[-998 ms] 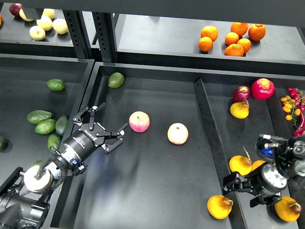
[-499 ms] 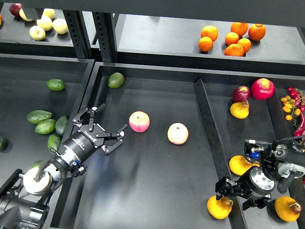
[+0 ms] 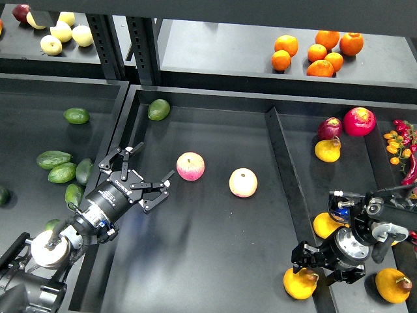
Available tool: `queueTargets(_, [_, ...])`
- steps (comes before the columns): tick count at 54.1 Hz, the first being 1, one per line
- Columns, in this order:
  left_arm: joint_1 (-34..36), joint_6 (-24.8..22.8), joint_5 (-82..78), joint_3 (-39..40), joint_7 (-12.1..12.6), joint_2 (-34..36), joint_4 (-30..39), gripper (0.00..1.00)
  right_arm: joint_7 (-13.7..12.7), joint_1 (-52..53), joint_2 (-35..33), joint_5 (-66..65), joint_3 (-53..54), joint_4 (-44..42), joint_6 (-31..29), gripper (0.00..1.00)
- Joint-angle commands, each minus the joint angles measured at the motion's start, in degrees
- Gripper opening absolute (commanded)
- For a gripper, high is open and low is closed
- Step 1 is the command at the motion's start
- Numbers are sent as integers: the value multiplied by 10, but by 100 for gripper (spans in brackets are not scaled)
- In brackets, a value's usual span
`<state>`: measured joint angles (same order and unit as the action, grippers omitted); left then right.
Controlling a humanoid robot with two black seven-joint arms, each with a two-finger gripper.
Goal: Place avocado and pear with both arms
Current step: 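Lower the right gripper onto the yellow pear nearest the robot and grasp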
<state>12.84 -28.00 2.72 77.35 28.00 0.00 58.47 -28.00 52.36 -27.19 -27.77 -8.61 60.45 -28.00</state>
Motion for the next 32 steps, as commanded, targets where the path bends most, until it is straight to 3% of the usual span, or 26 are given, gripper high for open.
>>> queueTargets(1, [-3, 0, 0, 0, 0, 0, 7, 99, 0, -4, 5, 2, 0, -9, 0, 80])
queueTargets(16, [-6, 0, 0, 1, 0, 0, 12, 99, 0, -13, 18, 4, 1, -24, 0, 68])
queueTargets(25, [-9, 0, 0, 0, 0, 0, 16, 99, 0, -16, 19, 12, 1, -27, 0, 46])
queueTargets(32, [-9, 0, 0, 0, 0, 0, 18, 99, 0, -20, 19, 15, 2, -28, 0, 38])
